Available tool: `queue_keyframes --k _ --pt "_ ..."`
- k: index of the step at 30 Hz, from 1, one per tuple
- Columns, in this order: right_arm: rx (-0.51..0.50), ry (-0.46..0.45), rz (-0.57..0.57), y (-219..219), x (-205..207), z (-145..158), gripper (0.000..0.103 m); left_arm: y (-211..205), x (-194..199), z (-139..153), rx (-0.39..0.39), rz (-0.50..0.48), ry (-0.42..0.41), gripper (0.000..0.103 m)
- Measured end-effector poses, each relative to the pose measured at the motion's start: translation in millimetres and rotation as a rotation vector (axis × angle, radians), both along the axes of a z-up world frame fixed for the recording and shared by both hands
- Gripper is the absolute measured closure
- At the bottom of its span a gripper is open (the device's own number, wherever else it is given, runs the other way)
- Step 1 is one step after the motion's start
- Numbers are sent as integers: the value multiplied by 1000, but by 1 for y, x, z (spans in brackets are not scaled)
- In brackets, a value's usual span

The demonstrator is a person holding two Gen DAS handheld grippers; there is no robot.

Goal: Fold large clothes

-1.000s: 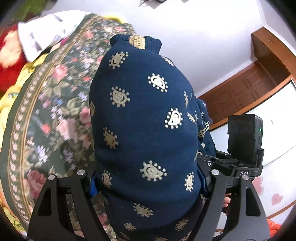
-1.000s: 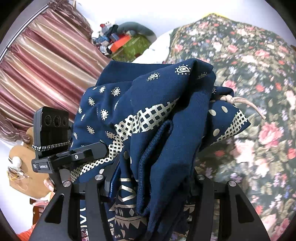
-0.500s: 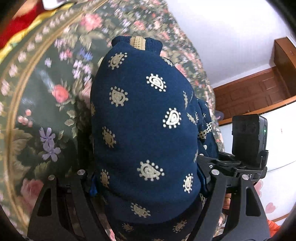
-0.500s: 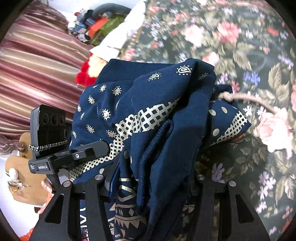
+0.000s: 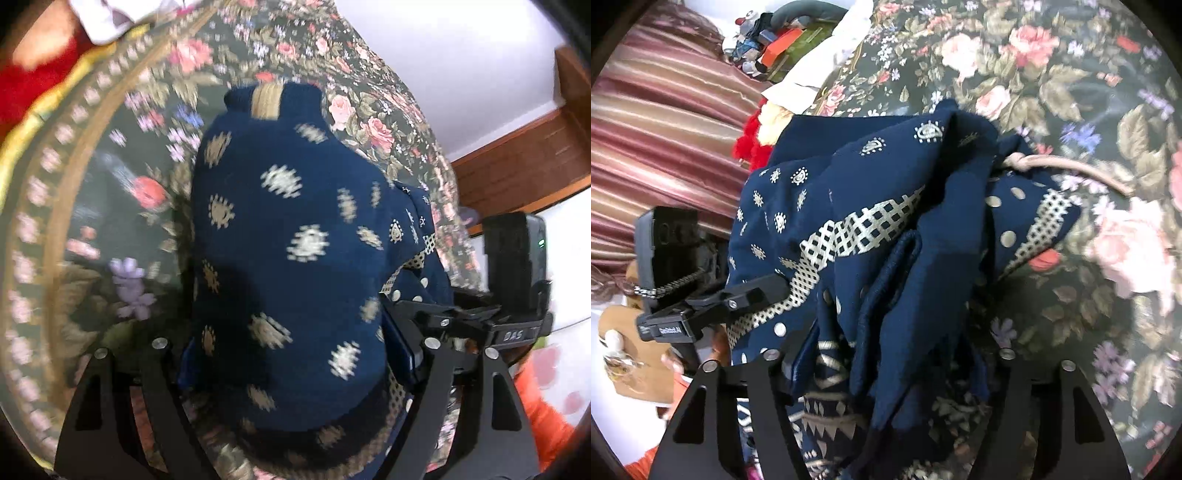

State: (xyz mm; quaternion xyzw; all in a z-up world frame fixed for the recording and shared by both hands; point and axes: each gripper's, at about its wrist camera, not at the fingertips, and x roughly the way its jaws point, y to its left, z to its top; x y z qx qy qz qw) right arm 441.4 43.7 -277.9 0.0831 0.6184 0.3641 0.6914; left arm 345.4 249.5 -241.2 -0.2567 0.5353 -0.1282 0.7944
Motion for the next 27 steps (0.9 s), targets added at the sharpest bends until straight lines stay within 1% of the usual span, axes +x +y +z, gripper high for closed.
queue_keyframes --k 4,8,11,15,16,17,18,19,21,24,25,27 --pt "-53 -80 13 -6 -10 18 36 -3 -12 23 112 9 -31 23" --pt "-102 -155 15 -17 -22 39 36 -11 -30 54 265 10 -117 23" --pt "-148 -253 19 -24 -38 58 36 -18 -44 70 359 14 -173 22" --pt "-193 -447 40 -28 -68 93 35 -31 -63 77 466 3 -224 22" --pt "-190 -477 56 -27 -75 99 31 -36 -70 76 489 -8 -236 22" --pt "-184 -497 74 -27 -81 104 23 -41 -75 75 503 -20 -242 22" --pt "-174 -512 92 -24 -87 107 19 -46 -79 71 516 -43 -244 22" --pt "-169 -520 112 -17 -93 107 16 -51 -82 66 529 -63 -235 22" --pt "-192 -528 175 -1 -100 100 15 -62 -83 55 583 -100 -207 22" --pt "-295 -539 238 22 -100 72 15 -67 -84 48 637 -127 -214 18" --pt "-349 -535 244 25 -95 60 15 -67 -84 47 651 -125 -215 15" --pt "-431 -504 261 19 -85 39 16 -65 -86 45 676 -131 -218 14"
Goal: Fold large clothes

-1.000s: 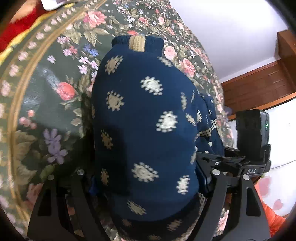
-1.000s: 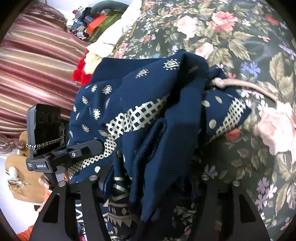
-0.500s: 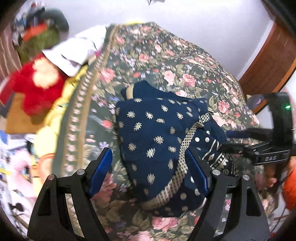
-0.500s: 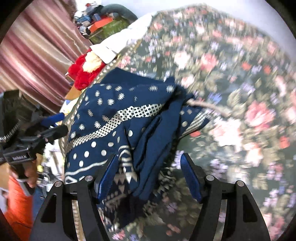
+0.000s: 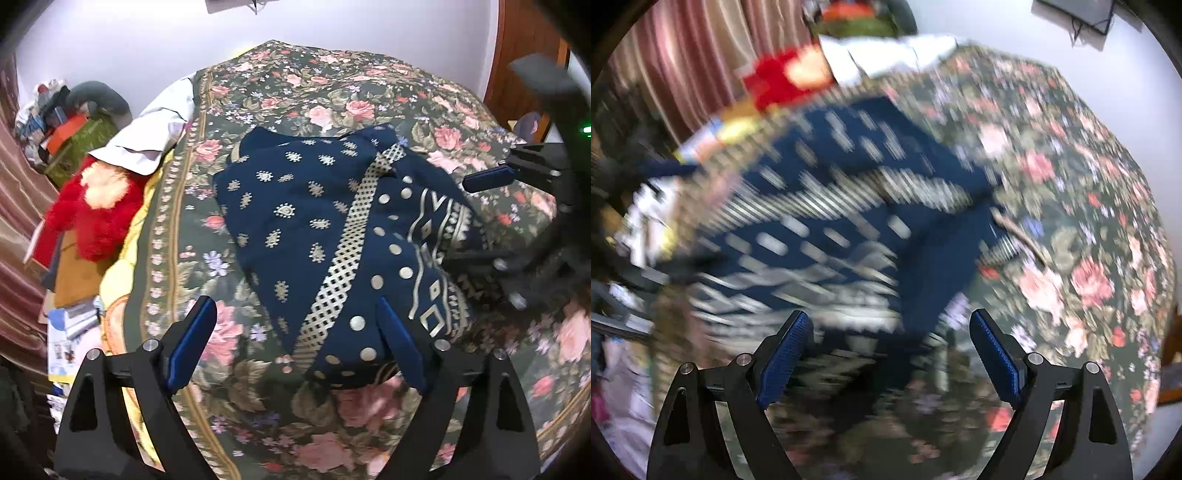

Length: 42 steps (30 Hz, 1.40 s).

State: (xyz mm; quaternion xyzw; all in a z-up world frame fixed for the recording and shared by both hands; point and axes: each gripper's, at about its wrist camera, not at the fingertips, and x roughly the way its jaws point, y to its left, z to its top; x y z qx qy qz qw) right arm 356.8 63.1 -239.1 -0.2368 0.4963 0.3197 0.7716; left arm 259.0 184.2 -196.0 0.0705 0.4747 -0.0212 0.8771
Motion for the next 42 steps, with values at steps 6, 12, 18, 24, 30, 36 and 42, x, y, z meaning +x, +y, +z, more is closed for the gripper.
queue_keyframes --k 6,12,18,24,30,36,42 --pt "56 158 -36 -45 23 -15 8 4 -15 -20 34 -42 33 6" --pt "29 123 -29 -64 23 -14 7 9 -24 -56 222 7 107 14" --pt "43 100 -57 -65 9 6 7 40 -42 -55 8 72 138 32" --pt "178 104 13 -28 -14 40 7 34 -42 1 -101 48 -23 23" --pt "22 68 92 15 -20 -1 7 13 -8 -1 -216 13 1 21" --pt "5 125 2 -37 9 -12 7 8 -13 -26 -157 -1 -14 9" --pt "133 187 -106 -66 24 20 7 17 -28 -33 -163 28 -4 6"
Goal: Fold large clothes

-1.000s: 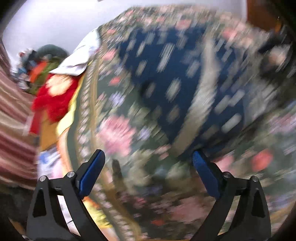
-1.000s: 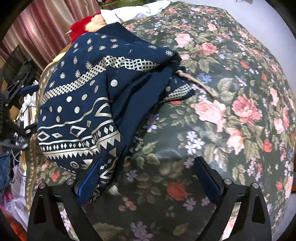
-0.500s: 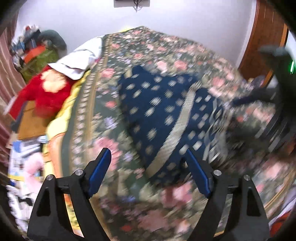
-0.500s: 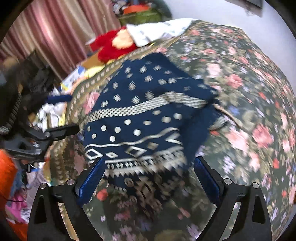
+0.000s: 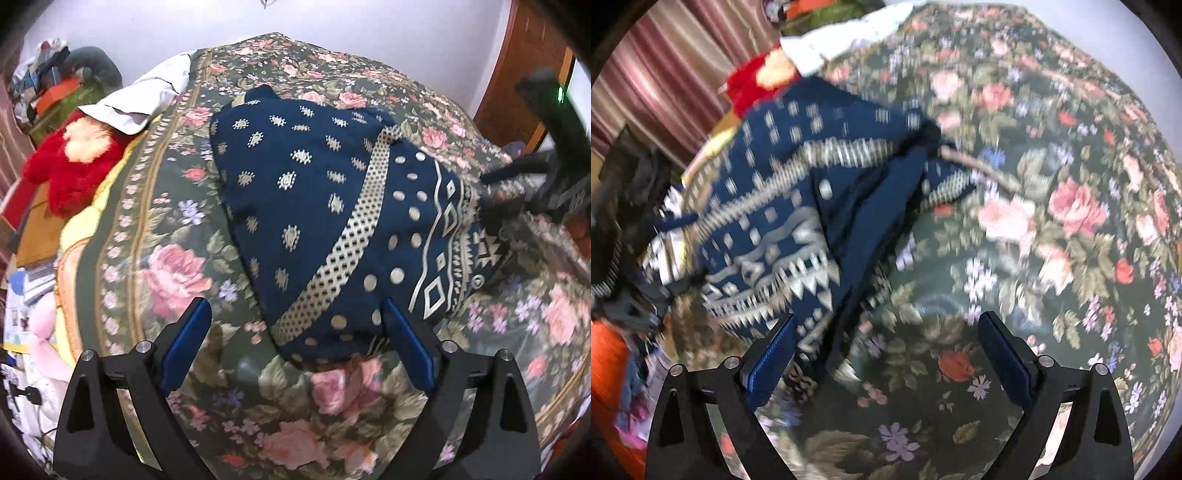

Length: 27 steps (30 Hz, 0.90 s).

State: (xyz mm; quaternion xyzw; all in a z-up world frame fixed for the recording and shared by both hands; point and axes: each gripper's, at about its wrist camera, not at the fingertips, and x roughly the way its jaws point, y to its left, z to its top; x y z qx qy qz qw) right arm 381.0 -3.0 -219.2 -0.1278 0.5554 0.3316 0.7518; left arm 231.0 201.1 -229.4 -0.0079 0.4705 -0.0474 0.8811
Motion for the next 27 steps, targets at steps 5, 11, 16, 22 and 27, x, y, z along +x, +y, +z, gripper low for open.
queue_keyframes --k 5,11,16,22,27 --pt "112 -109 -41 31 15 30 7 6 1 -4 -21 34 27 4" --pt "-25 -136 -106 73 63 -12 7 1 -1 -5 17 34 21 4" --pt "-27 -122 -139 41 74 -18 6 -1 -4 -17 65 45 73 5" --pt "-33 -195 -156 7 49 19 7 8 -18 -23 75 106 108 13" --pt "112 -242 -141 -10 5 71 7 21 -41 20 42 203 -2 13"
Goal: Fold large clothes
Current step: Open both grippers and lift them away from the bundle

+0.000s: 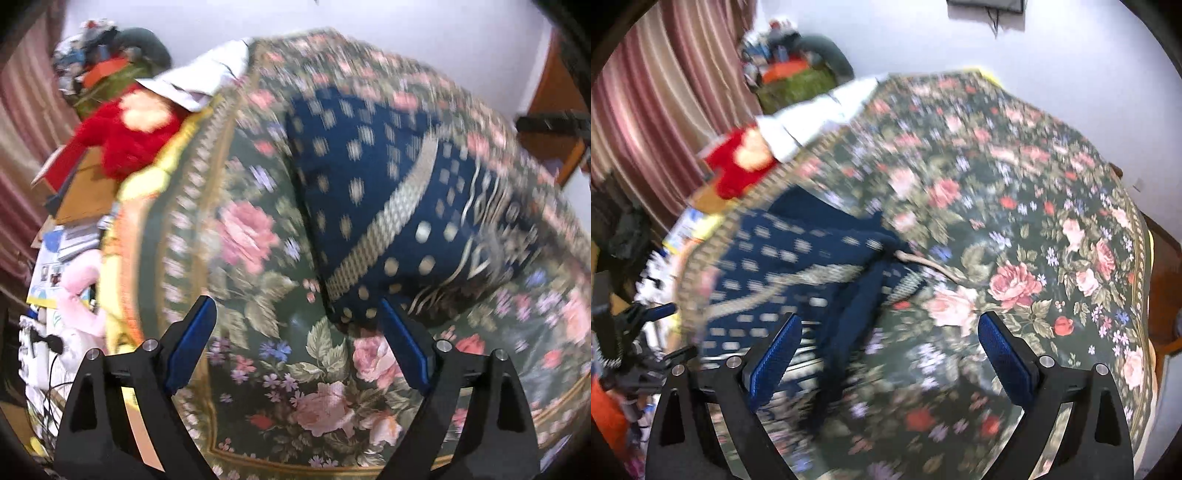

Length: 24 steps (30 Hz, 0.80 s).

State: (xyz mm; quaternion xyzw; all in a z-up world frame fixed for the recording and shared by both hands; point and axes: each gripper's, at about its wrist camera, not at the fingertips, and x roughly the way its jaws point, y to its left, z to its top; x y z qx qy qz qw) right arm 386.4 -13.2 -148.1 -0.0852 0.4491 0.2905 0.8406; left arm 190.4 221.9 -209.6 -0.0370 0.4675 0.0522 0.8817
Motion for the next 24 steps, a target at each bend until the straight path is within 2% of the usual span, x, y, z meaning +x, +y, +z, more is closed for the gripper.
queue_keyframes --k 5,12,16,19,24 --pt "140 -102 22 -6 -48 54 7 -3 -19 64 11 47 -169 13" --pt "284 -266 31 -22 -116 118 7 -35 -57 164 -12 54 -461 13" --pt "347 -393 26 -35 -162 152 7 -56 -86 204 -44 38 -595 13" --pt "386 -473 17 -44 -195 168 7 -74 -110 227 -25 27 -679 13" --pt "419 -574 -2 -53 -243 181 7 -97 -145 248 17 48 -769 13"
